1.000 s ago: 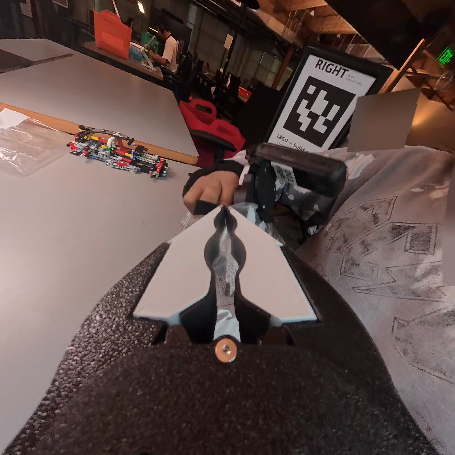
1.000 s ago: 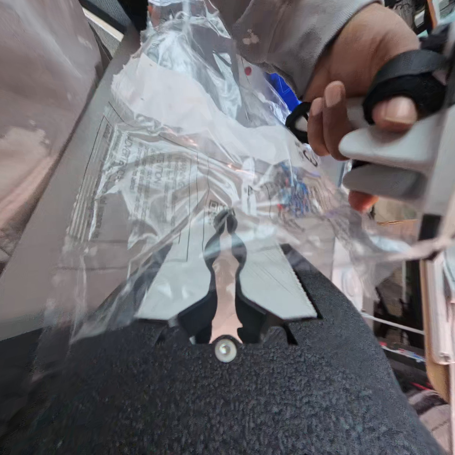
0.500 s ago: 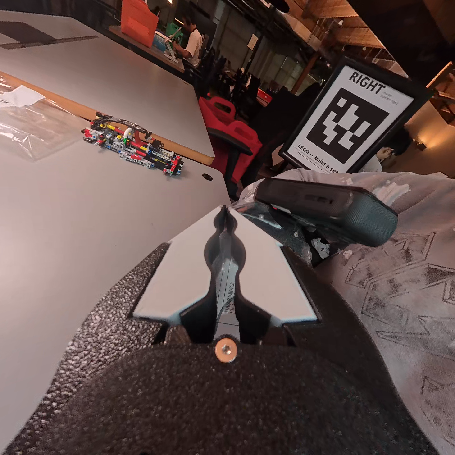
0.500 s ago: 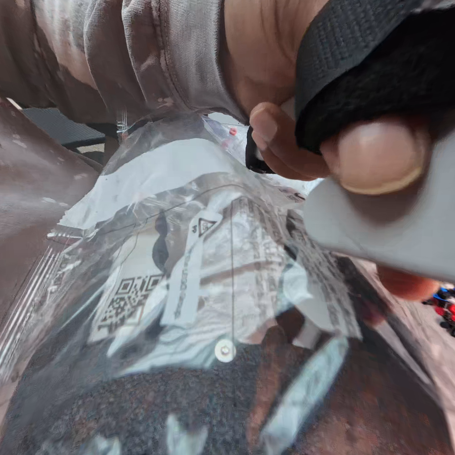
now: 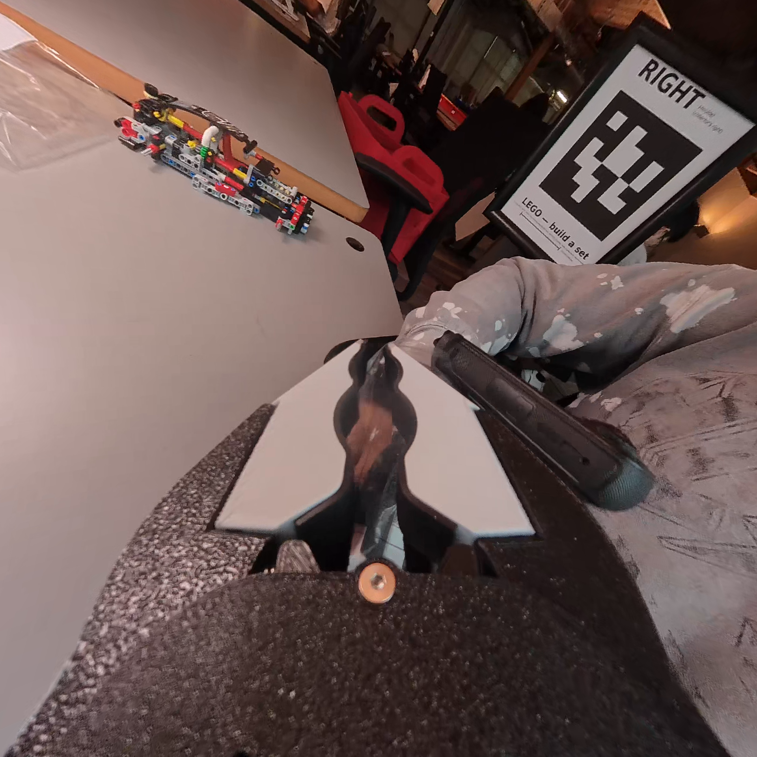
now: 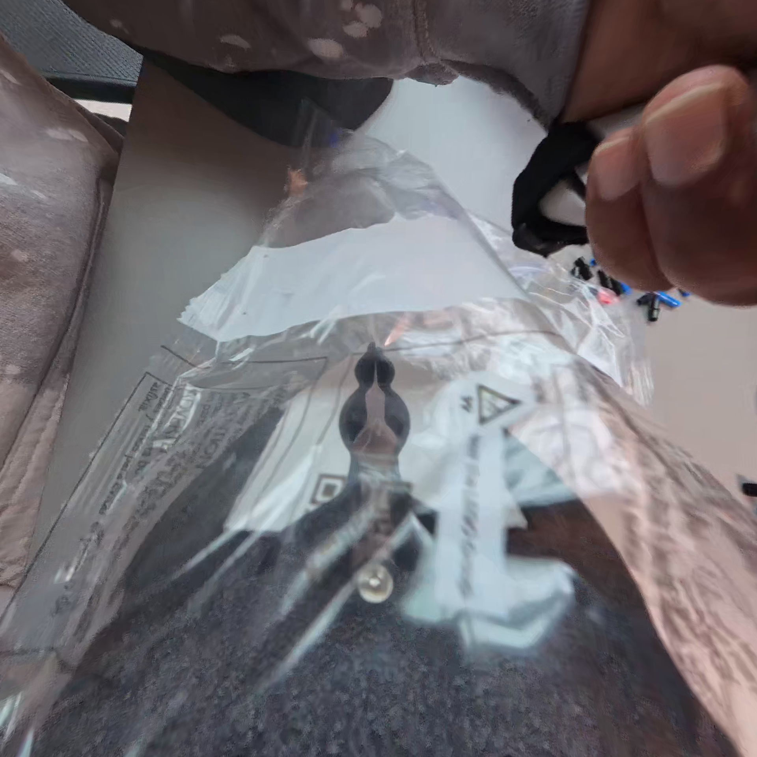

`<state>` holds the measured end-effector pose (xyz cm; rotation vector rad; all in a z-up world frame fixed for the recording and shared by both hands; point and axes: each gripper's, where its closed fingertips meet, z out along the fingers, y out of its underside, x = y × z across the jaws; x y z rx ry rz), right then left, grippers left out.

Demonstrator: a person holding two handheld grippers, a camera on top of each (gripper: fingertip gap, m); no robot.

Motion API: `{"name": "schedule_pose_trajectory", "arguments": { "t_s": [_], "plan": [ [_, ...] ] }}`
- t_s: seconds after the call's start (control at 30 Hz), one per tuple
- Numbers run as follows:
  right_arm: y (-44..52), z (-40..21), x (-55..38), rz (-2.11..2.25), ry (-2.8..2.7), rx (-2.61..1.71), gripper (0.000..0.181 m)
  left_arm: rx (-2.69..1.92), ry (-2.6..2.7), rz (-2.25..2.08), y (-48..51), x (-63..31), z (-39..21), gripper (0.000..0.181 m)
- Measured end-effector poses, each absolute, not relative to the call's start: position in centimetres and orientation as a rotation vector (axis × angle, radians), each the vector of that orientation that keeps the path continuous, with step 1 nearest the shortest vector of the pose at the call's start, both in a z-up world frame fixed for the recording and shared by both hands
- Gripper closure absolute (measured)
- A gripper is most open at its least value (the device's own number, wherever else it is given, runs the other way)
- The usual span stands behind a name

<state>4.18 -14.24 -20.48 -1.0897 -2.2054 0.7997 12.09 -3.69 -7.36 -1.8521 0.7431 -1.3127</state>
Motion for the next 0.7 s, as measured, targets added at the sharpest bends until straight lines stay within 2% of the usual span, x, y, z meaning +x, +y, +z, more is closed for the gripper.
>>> {"name": "schedule_pose_trajectory", "arguments": {
  "t_s": [0.03,0.1,0.23,0.37,0.47,0.7],
  "plan": [
    [-14.0,-20.2,4.4,0.792,-2.186,-1.073,0.181,-1.853,0.74,-1.312,-3.8,11.5,-7.3,0.164],
    [-13.7,-19.3,5.1,0.818,-2.137,-1.031,0.181,-1.828,0.703,-1.311,-4.0,9.8,-6.2,0.147],
    [-12.5,-17.1,6.9,0.928,-2.004,-1.058,0.181,-1.811,0.659,-1.166,-5.7,4.4,-5.1,0.135],
    [-12.2,-13.9,8.7,1.147,-1.83,-1.033,0.181,-2.026,0.565,-0.935,-8.2,-1.9,-10.1,0.127],
    [-11.7,-12.3,9.6,1.181,-1.77,-1.001,0.181,-2.178,0.414,-0.942,-11.1,-4.1,-14.4,0.12],
    [-13.2,-15.9,10.3,0.979,-1.989,-0.924,0.181,-2.406,0.438,-0.963,-17.3,-2.9,-19.6,0.112]
  ]
}}
